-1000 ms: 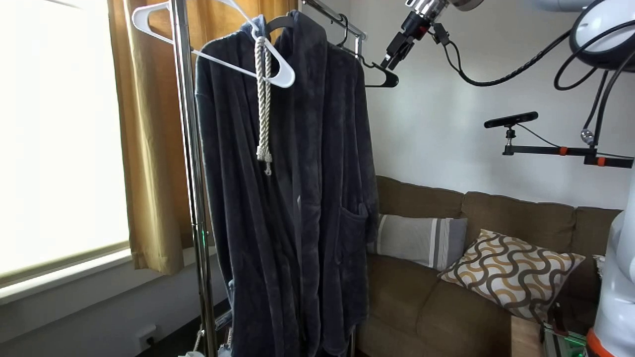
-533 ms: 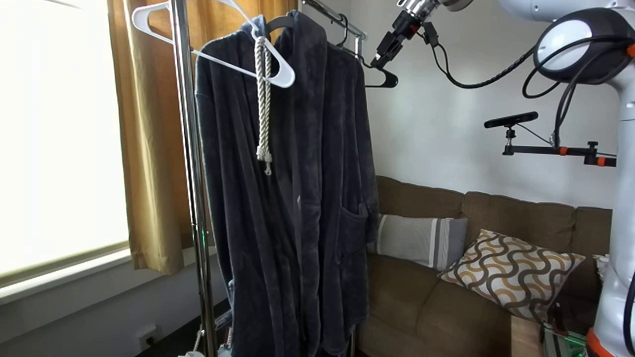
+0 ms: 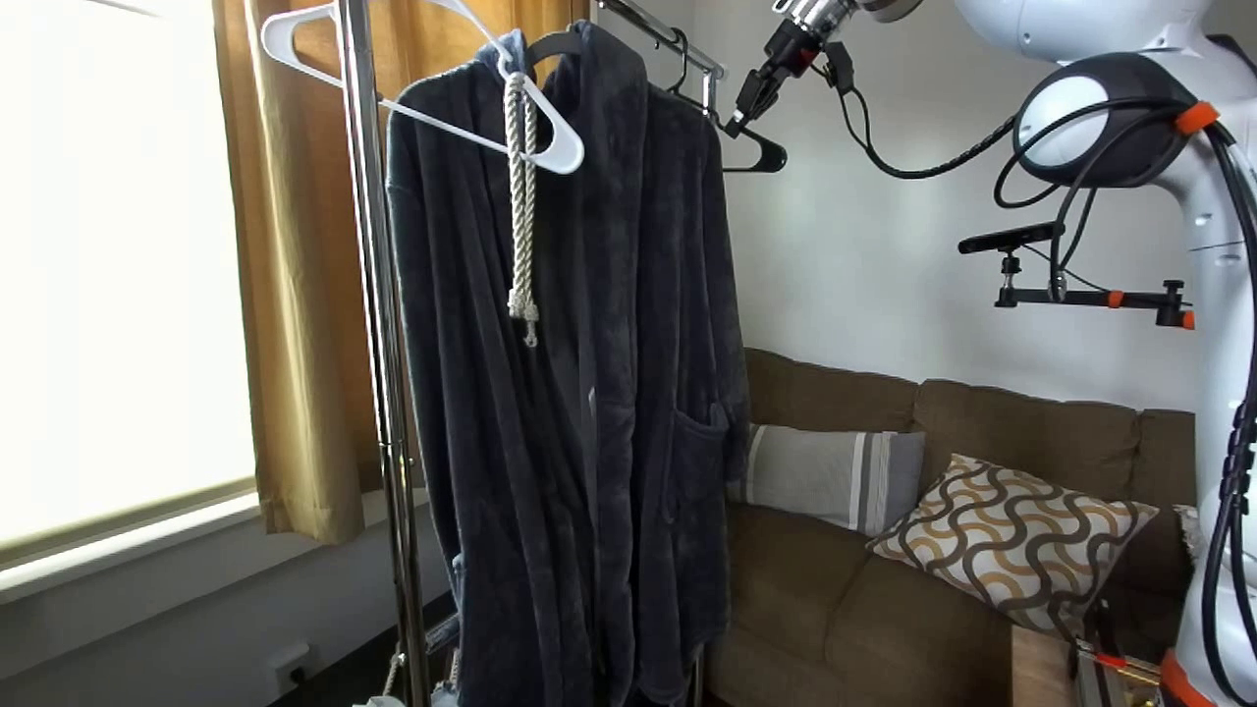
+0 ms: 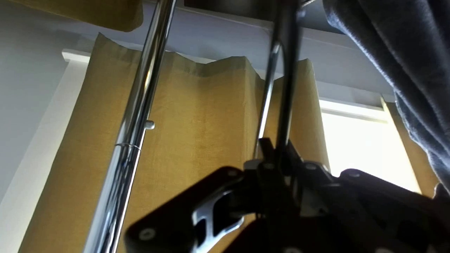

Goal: Move the black hanger to the bottom rail

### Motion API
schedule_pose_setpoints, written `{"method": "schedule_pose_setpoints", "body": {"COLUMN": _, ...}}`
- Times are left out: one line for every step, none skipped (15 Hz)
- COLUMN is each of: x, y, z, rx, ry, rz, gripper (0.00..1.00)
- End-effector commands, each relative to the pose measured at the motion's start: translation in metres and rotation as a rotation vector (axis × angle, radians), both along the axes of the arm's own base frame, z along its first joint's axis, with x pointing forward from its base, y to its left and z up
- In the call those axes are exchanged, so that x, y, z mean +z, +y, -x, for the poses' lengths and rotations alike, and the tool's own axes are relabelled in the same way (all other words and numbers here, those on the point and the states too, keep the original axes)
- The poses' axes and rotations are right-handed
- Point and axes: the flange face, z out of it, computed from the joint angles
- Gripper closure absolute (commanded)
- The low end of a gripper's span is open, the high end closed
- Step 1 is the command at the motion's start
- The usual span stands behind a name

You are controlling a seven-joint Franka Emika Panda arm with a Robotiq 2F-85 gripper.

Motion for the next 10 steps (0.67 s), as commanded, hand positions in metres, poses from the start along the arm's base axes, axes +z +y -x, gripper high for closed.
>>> {"method": "schedule_pose_setpoints", "body": {"x": 0.002, "y": -0.001, "z": -0.003, "rx": 0.011, "ry": 0.008, "rz": -0.009, "gripper": 0.98}}
{"method": "schedule_pose_setpoints", "body": {"x": 0.003, "y": 0.000, "z": -0.003, "rx": 0.010, "ry": 0.010, "rz": -0.007, "gripper": 0.98}}
{"method": "schedule_pose_setpoints", "body": {"x": 0.005, "y": 0.000, "z": -0.002, "rx": 0.005, "ry": 0.006, "rz": -0.003, "gripper": 0.98}}
{"method": "schedule_pose_setpoints", "body": {"x": 0.012, "y": 0.002, "z": 0.002, "rx": -0.002, "ry": -0.011, "rz": -0.001, "gripper": 0.98}}
{"method": "schedule_pose_setpoints", "body": {"x": 0.020, "y": 0.004, "z": 0.007, "rx": -0.002, "ry": -0.031, "rz": 0.004, "gripper": 0.98}}
{"method": "schedule_pose_setpoints", "body": {"x": 0.031, "y": 0.005, "z": 0.016, "rx": 0.002, "ry": -0.062, "rz": 0.009, "gripper": 0.98}}
{"method": "schedule_pose_setpoints", "body": {"x": 0.040, "y": 0.005, "z": 0.026, "rx": 0.007, "ry": -0.090, "rz": 0.007, "gripper": 0.98}}
{"method": "schedule_pose_setpoints", "body": {"x": 0.049, "y": 0.004, "z": 0.035, "rx": 0.009, "ry": -0.117, "rz": 0.002, "gripper": 0.98}}
{"method": "schedule_pose_setpoints", "body": {"x": 0.057, "y": 0.003, "z": 0.044, "rx": 0.008, "ry": -0.142, "rz": -0.005, "gripper": 0.98}}
{"method": "schedule_pose_setpoints", "body": {"x": 0.062, "y": 0.001, "z": 0.054, "rx": 0.005, "ry": -0.154, "rz": -0.010, "gripper": 0.98}}
